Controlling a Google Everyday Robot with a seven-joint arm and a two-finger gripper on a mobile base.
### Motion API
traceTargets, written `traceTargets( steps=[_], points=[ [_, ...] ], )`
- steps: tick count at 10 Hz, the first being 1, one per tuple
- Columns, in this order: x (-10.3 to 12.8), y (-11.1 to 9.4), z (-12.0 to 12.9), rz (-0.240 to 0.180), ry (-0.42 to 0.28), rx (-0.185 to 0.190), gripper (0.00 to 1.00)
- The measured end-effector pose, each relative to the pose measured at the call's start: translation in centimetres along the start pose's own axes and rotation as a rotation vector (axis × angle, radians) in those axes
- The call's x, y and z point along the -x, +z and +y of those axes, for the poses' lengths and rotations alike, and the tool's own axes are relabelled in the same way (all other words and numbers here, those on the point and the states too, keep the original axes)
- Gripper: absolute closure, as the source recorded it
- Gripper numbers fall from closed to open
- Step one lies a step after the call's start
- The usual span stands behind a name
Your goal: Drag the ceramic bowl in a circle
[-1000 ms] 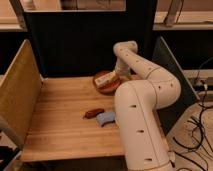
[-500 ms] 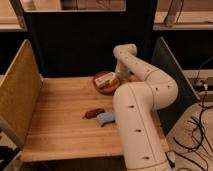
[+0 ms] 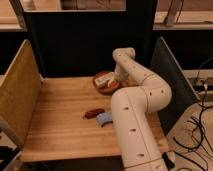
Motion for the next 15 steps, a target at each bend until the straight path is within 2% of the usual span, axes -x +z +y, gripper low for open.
traceTargets(
  steps=[2, 7, 8, 10, 14, 15],
  points=[
    [0.4, 0.2, 1.8, 0.001, -0.037, 0.027, 0.43],
    [0.5, -0.1, 3.2, 0.005, -0.085, 0.063, 0.93],
    [0.4, -0.4, 2.9, 0.005, -0.089, 0.06, 0.98],
    [-0.2, -0.9, 0.9, 0.018, -0.079, 0.028, 1.0],
    [-1.8, -1.1, -5.4, 0.062, 0.007, -0.1, 1.0],
    [-1.7, -1.2, -6.0, 0.062, 0.018, -0.12, 1.0]
  ],
)
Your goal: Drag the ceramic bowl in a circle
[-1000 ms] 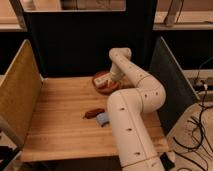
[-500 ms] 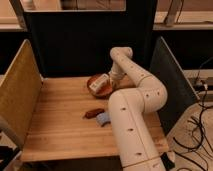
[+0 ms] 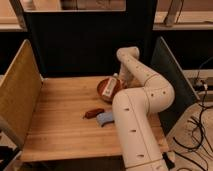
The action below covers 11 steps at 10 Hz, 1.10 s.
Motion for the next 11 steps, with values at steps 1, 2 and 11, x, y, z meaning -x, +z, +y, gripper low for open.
traceTargets(
  steps=[1, 2, 11],
  points=[
    [0.3, 0.0, -0.2, -0.003, 0.004, -0.014, 1.0],
    [1.0, -0.2, -0.1, -0.016, 0.002, -0.031, 1.0],
    [2.2, -4.1, 11.7, -0.044, -0.285, 0.073, 1.0]
  ],
)
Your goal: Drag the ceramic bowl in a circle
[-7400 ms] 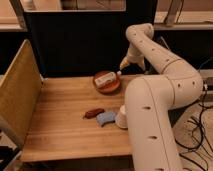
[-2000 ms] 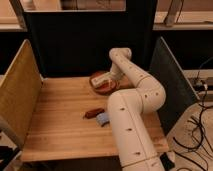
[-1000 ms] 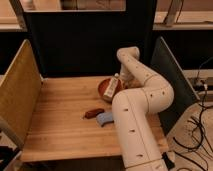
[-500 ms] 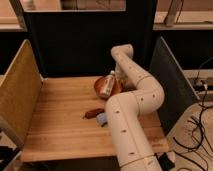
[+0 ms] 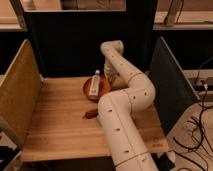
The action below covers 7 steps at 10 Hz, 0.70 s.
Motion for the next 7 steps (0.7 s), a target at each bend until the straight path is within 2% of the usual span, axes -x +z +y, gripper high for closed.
traceTargets(
  steps=[1, 3, 4, 5, 6, 7],
  points=[
    [-0.3, -0.4, 1.1, 0.017, -0.044, 0.01, 1.0],
    [-1.7, -0.5, 0.9, 0.065, -0.084, 0.004, 1.0],
    [-3.9, -0.2, -0.6, 0.131, -0.105, -0.012, 1.0],
    [-6.7, 0.0, -3.5, 0.209, -0.101, -0.046, 1.0],
    [-8.9, 0.2, -6.3, 0.262, -0.071, -0.078, 1.0],
    [-10.2, 0.2, -8.2, 0.284, -0.04, -0.095, 1.0]
  ],
)
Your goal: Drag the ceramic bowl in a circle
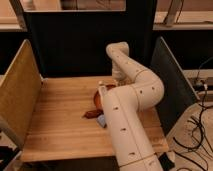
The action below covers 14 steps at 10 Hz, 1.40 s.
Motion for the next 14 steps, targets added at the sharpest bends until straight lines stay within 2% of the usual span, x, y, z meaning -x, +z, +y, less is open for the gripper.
traceTargets(
  steps=[2, 3, 4, 5, 8, 10, 11, 14],
  points=[
    [0.1, 0.0, -0.4, -0.007, 0.023, 0.002, 1.0],
    [0.3, 0.0, -1.3, -0.026, 0.067, 0.005, 1.0],
    [0.6, -0.2, -3.4, -0.063, 0.136, 0.0, 1.0],
    [1.2, -0.4, -4.4, -0.097, 0.175, -0.001, 1.0],
    [3.5, -0.8, -4.3, -0.172, 0.198, 0.013, 1.0],
    [4.8, -1.2, -2.5, -0.196, 0.164, 0.034, 1.0],
    [5.7, -2.3, -0.8, -0.214, 0.113, 0.038, 1.0],
    [7.4, -5.9, 3.5, -0.253, -0.038, 0.01, 1.0]
  ],
)
